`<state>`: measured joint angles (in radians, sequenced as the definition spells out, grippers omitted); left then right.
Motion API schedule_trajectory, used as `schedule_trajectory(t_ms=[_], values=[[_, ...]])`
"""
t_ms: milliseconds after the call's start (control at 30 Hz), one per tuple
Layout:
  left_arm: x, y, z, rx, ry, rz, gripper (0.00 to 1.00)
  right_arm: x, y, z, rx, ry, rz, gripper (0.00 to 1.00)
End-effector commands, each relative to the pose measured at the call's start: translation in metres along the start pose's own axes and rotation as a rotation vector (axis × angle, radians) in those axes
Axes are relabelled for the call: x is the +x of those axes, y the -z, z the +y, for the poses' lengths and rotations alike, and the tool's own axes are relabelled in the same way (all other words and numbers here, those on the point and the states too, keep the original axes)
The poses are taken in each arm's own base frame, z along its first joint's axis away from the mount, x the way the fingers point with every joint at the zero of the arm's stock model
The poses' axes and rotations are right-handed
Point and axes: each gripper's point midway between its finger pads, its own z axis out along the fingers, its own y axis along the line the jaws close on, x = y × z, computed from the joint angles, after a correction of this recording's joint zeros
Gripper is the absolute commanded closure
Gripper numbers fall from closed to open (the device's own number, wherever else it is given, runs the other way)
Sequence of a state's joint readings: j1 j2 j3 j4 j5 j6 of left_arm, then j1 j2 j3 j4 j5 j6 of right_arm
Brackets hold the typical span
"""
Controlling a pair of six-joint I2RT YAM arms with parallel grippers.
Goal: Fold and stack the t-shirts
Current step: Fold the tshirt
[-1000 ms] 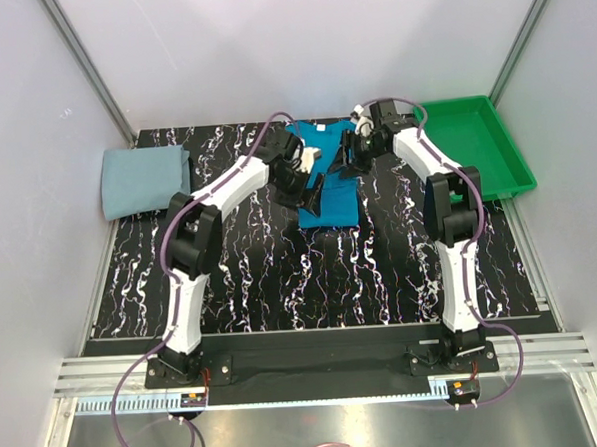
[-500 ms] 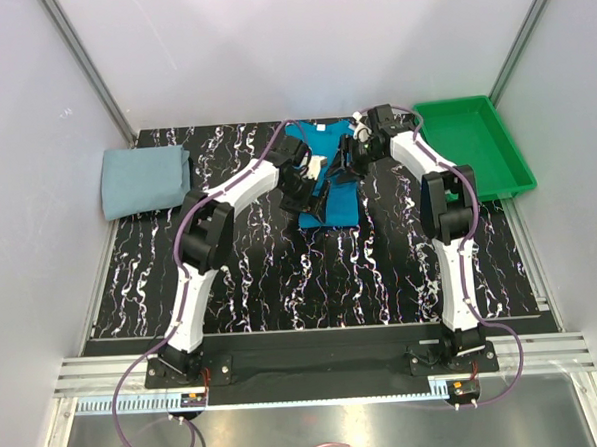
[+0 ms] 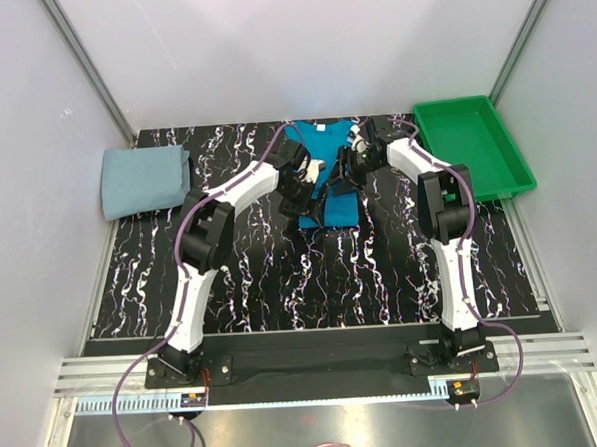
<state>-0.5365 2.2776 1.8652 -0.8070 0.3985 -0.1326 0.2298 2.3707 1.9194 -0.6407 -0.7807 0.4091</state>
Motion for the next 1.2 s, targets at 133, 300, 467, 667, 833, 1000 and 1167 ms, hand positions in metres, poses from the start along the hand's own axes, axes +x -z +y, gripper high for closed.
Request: schedule_trajectory(t_ms=[133, 300, 467, 667, 833, 1000, 1167], values=[[-0.001, 0.009, -0.004, -0.012, -0.012, -0.025, 0.17, -0.027, -0.012, 0.015, -0.044, 0.069, -0.048, 0.46], [0.009, 0.006, 0.000, -0.022, -0.006, -0.003, 0.17, -0.059, -0.021, 0.017, -0.051, 0.111, -0.125, 0.46], [0.015, 0.009, 0.001, -0.028, -0.005, 0.005, 0.17, -0.096, -0.016, 0.030, -0.044, 0.175, -0.234, 0.45], [0.019, 0.009, 0.004, -0.045, -0.006, 0.009, 0.17, -0.139, 0.019, 0.065, -0.104, 0.211, -0.375, 0.44], [0.018, 0.010, 0.004, -0.055, -0.011, 0.006, 0.17, -0.153, 0.025, 0.060, -0.083, 0.227, -0.423, 0.43], [0.007, 0.043, 0.019, -0.152, -0.016, -0.053, 0.15, -0.134, 0.036, 0.060, -0.074, 0.238, -0.367, 0.44], [-0.011, 0.090, 0.034, -0.130, 0.019, -0.148, 0.03, -0.116, 0.070, 0.054, -0.031, 0.228, -0.342, 0.43]])
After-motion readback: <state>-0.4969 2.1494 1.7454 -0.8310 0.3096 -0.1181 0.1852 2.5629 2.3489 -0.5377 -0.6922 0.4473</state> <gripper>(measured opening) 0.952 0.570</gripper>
